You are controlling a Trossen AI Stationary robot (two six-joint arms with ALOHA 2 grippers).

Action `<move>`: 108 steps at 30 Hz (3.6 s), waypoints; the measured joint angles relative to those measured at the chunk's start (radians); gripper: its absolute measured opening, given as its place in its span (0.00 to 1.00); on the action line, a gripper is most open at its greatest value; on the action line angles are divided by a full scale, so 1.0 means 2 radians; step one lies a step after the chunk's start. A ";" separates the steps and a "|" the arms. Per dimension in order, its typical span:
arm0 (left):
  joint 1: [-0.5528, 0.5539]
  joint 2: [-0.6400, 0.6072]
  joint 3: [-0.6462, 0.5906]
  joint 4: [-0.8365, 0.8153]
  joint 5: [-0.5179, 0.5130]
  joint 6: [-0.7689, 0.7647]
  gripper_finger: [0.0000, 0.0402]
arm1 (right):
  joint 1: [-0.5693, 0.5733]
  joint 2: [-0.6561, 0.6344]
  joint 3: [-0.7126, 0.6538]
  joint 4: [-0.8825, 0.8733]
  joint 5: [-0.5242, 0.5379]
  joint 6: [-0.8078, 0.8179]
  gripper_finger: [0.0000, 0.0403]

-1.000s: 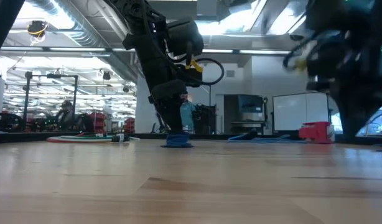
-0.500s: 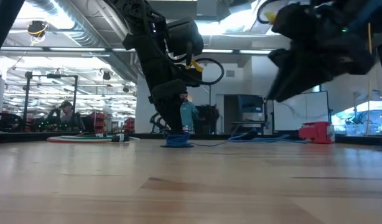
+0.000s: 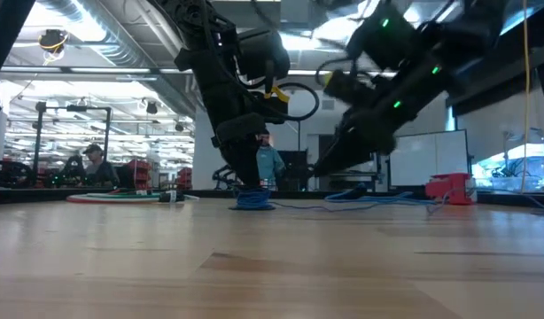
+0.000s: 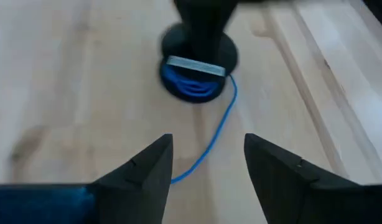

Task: Coil cords
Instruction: Uncoil the blue wire from the spool

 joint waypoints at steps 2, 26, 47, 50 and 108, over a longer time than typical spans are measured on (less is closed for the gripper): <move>0.000 0.000 0.000 0.000 0.000 0.000 0.01 | -0.011 0.024 0.000 0.028 0.000 0.014 0.49; 0.000 0.000 0.000 0.002 0.000 -0.008 0.01 | -0.047 0.110 0.007 0.040 -0.031 0.049 0.11; 0.000 0.000 0.000 0.001 0.002 -0.006 0.01 | 0.066 -0.035 0.004 -0.352 -0.005 0.111 0.01; 0.000 0.000 0.000 0.002 0.002 -0.005 0.01 | 0.087 -0.058 0.003 -0.423 -0.025 0.133 0.01; 0.000 0.000 0.000 0.003 0.001 -0.009 0.01 | -0.030 0.090 0.044 -0.094 -0.023 0.021 0.03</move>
